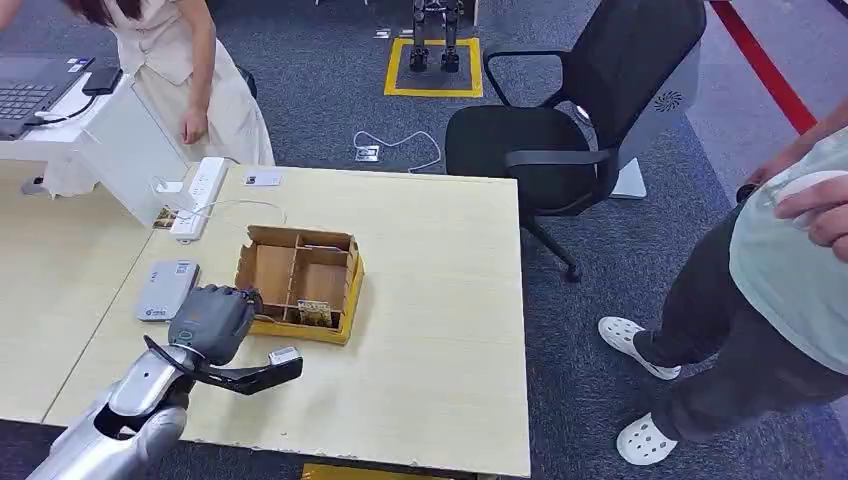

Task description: Pass the card to the sensor for recognition and then transmit it.

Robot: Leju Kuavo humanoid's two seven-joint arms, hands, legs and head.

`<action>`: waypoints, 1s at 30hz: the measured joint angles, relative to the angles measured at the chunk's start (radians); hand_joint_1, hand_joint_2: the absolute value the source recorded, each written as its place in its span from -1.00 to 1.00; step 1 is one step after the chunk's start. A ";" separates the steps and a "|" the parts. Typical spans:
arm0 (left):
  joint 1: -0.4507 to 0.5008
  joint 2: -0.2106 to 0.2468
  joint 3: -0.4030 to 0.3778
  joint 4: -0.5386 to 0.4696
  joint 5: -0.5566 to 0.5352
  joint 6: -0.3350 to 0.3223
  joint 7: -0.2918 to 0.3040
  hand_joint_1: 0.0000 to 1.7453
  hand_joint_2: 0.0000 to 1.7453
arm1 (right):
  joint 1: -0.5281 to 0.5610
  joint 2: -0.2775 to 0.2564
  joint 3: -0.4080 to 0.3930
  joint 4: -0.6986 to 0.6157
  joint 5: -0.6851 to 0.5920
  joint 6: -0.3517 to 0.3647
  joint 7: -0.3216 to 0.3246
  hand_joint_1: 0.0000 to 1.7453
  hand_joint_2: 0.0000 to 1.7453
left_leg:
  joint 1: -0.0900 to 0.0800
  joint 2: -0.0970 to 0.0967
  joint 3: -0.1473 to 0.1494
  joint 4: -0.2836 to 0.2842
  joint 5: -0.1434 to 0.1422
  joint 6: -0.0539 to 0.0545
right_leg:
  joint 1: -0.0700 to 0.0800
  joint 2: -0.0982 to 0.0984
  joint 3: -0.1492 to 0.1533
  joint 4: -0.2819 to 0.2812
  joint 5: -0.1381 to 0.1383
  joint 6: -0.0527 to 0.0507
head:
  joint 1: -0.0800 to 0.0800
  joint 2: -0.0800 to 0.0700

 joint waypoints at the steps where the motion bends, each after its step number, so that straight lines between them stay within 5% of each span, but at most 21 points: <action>1: 0.000 0.000 0.000 0.000 0.000 0.001 0.000 -1.00 1.00 | 0.001 0.000 -0.002 0.001 0.002 0.002 0.000 -1.00 -1.00 | 0.000 0.000 0.000 0.000 0.000 0.000 | 0.000 0.000 0.000 0.000 0.000 0.000 | 0.000 0.000; 30: 0.001 0.001 0.000 0.000 0.004 0.000 -0.001 -1.00 1.00 | 0.009 0.010 -0.045 0.016 0.048 0.023 0.005 -1.00 -1.00 | 0.000 0.000 0.000 0.000 0.000 0.000 | 0.000 0.000 0.000 0.000 0.000 0.000 | 0.000 0.000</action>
